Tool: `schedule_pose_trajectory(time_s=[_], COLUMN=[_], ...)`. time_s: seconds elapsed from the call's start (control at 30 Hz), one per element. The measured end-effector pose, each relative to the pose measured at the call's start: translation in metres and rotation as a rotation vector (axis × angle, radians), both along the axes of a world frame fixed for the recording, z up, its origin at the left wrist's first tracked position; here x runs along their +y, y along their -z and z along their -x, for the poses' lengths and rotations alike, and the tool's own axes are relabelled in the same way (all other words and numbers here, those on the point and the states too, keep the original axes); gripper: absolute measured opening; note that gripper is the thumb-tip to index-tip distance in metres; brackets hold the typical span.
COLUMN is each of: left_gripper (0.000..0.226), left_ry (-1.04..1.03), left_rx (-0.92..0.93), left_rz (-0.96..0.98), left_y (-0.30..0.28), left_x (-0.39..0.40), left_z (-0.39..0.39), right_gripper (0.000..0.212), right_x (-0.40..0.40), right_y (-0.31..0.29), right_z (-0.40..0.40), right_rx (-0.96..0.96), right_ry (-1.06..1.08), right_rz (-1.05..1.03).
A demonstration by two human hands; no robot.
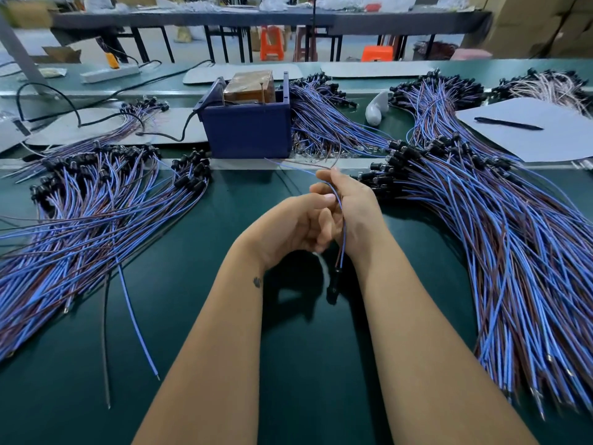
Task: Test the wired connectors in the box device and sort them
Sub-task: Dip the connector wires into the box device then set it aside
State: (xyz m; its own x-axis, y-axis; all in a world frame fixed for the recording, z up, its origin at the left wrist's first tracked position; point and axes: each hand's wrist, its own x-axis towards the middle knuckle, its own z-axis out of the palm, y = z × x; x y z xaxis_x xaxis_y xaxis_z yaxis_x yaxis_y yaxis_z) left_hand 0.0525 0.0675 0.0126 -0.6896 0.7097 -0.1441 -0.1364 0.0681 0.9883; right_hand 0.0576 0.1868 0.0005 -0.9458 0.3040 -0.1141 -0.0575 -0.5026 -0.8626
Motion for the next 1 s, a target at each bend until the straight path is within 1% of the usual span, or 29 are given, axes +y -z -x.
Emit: schedule_pose_trajectory(time_s=[0.13,0.23,0.3,0.37,0.43,0.5,0.53,0.6,0.63,0.7,0.77,0.87,0.93,1.0], left_gripper=[0.045,0.048,0.046,0.044,0.049,0.054,0.049,0.034,0.029,0.025,0.023,0.023,0.024,0.026], left_ry=[-0.369,-0.600,-0.691,-0.706,-0.651,-0.620,-0.638,-0.708,-0.739,-0.773,-0.795,-0.835,-0.868,-0.883], left_rx=[0.079,0.293,0.342,0.301,0.265,0.236,0.205,0.130,0.093,0.029,-0.007,-0.016,-0.014,-0.043], left_rz=[0.024,0.152,0.194,0.178,0.106,-0.017,-0.075,-0.166,-0.208,-0.288,-0.325,-0.321,-0.321,-0.320], left_y=[0.003,0.013,0.018,0.018,0.017,0.016,0.016,0.015,0.015,0.014,0.014,0.014,0.016,0.017], left_x=[0.003,0.004,0.001,0.000,-0.001,0.000,0.000,-0.001,-0.002,-0.004,-0.006,-0.010,-0.013,-0.018], left_z=[0.006,0.011,0.016,0.019,0.020,0.020,0.020,0.022,0.022,0.024,0.026,0.029,0.033,0.036], right_gripper=[0.036,0.039,0.039,0.039,0.039,0.038,0.037,0.037,0.037,0.036,0.034,0.035,0.041,0.041], right_x=[-0.001,-0.003,-0.004,-0.005,-0.007,-0.013,-0.015,-0.018,-0.020,-0.022,-0.025,-0.027,-0.024,-0.020], right_y=[0.004,0.004,0.004,0.003,0.002,0.002,0.002,0.002,0.001,0.001,0.001,0.000,-0.004,-0.006], right_z=[0.002,0.003,0.003,0.002,0.000,-0.001,-0.001,-0.001,-0.001,-0.001,-0.003,-0.004,-0.005,-0.006], right_rx=[0.088,0.076,0.077,0.111,0.117,0.090,0.076,0.053,0.050,0.051,0.055,0.028,-0.037,-0.086], right_ry=[-0.067,-0.030,-0.009,-0.085,-0.230,-0.348,-0.378,-0.394,-0.390,-0.383,-0.391,-0.430,-0.463,-0.444], right_rz=[-0.059,-0.236,-0.300,-0.222,-0.166,-0.229,-0.287,-0.402,-0.450,-0.521,-0.559,-0.535,-0.468,-0.383])
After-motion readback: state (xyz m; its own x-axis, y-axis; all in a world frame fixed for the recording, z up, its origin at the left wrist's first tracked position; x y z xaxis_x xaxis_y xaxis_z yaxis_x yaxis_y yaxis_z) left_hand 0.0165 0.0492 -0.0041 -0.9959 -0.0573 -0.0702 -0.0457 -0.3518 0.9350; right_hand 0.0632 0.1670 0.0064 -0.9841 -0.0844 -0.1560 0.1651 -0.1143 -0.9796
